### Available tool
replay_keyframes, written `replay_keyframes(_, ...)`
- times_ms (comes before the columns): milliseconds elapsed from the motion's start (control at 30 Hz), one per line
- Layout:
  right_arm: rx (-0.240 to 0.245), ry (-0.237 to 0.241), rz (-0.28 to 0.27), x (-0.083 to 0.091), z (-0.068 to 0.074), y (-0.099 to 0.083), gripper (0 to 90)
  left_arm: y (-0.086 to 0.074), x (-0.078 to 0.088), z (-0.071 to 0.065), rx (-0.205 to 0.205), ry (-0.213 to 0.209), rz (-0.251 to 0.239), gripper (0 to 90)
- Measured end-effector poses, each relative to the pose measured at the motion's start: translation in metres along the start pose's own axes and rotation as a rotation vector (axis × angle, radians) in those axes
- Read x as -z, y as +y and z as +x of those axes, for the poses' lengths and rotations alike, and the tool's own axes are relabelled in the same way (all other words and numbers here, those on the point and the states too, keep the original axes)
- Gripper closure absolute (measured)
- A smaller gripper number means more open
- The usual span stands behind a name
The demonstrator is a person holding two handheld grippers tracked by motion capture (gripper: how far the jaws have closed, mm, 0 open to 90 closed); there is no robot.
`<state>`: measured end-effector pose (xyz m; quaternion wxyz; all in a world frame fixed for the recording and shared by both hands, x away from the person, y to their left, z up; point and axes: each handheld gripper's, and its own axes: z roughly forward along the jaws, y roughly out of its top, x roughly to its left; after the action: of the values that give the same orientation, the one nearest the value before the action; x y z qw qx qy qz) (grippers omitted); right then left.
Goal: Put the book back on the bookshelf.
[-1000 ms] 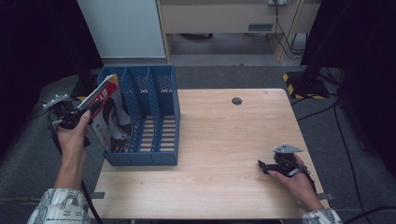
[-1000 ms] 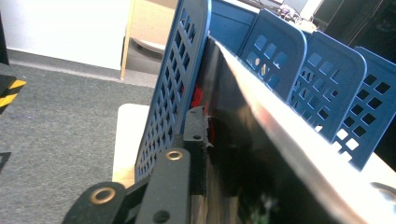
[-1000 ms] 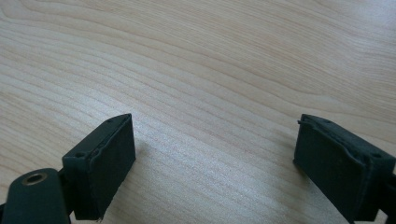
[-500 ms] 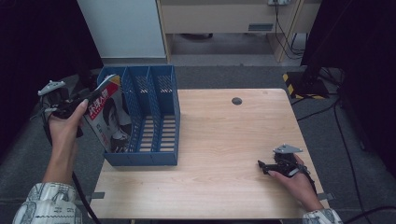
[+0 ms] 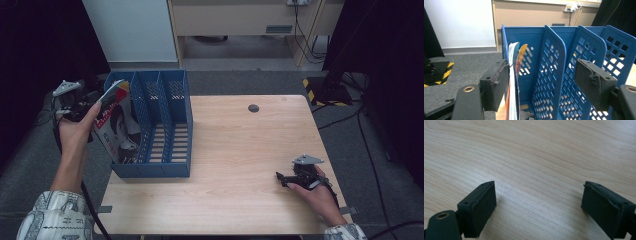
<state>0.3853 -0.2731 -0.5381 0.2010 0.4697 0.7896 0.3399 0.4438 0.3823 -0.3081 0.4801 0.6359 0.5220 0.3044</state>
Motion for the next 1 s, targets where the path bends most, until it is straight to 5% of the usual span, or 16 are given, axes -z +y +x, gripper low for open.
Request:
replay_keyframes(467,0.001,0.002,0.001,0.0,0.0,0.0,12.7,-0.003,0.0,0.007,-0.022,0.075,0.031,38.0)
replay_keyframes(1000,-0.001,0.002,0.001,0.0,0.0,0.0,12.7,-0.007,-0.003,0.011,-0.011,0.092,0.08,50.5)
